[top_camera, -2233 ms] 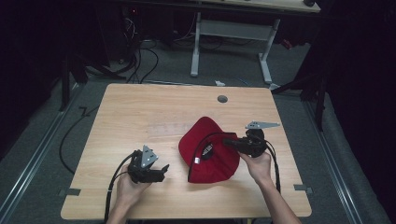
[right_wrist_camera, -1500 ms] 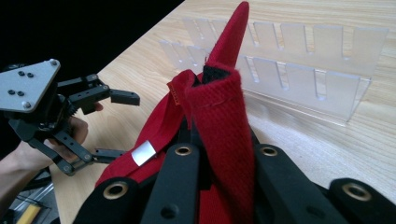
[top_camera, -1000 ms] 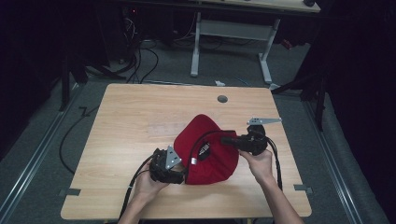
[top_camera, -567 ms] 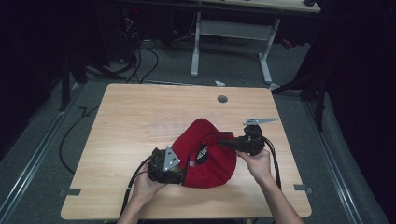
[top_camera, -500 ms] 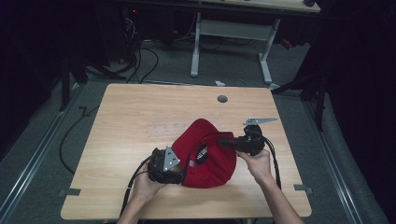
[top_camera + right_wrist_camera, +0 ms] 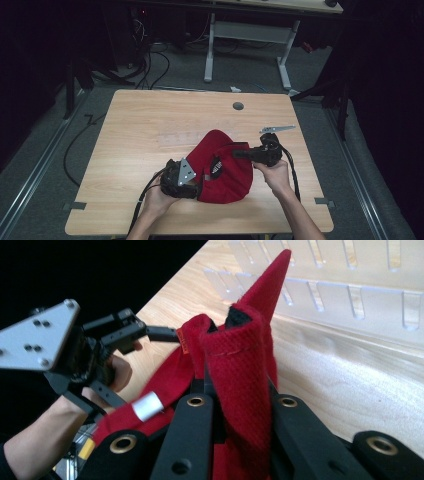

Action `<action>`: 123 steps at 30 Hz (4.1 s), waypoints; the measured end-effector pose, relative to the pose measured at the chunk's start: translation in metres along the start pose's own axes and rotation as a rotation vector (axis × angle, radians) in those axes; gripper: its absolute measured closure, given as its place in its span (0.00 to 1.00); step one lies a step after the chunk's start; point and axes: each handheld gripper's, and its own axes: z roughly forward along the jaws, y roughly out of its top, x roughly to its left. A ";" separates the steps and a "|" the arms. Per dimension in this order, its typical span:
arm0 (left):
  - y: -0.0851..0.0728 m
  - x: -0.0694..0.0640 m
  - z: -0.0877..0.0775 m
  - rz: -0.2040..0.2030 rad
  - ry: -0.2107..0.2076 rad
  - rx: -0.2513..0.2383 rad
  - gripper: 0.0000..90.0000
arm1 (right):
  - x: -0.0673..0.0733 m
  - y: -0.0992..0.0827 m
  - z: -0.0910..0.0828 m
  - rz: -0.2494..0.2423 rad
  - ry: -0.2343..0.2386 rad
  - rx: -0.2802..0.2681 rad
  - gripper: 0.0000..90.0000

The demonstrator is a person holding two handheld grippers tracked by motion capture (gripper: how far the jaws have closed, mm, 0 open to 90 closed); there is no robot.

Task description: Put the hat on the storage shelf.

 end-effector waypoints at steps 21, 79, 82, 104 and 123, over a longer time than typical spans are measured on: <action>0.020 0.002 -0.020 -0.052 -0.098 -0.014 0.52 | -0.001 -0.006 0.006 -0.007 0.001 0.052 0.93; 0.076 0.037 -0.072 -0.264 -0.193 -0.069 0.94 | -0.041 -0.043 0.006 -0.032 -0.412 -0.052 0.49; 0.078 0.043 -0.071 -0.279 -0.165 -0.079 0.94 | -0.048 -0.058 0.016 -0.065 -0.507 -0.013 0.48; 0.093 0.068 -0.070 -0.348 -0.088 -0.149 0.94 | -0.066 -0.084 0.030 -0.107 -0.701 0.004 0.41; 0.108 0.099 -0.074 -0.412 0.016 -0.252 0.94 | -0.066 -0.084 0.030 -0.111 -0.696 0.005 0.39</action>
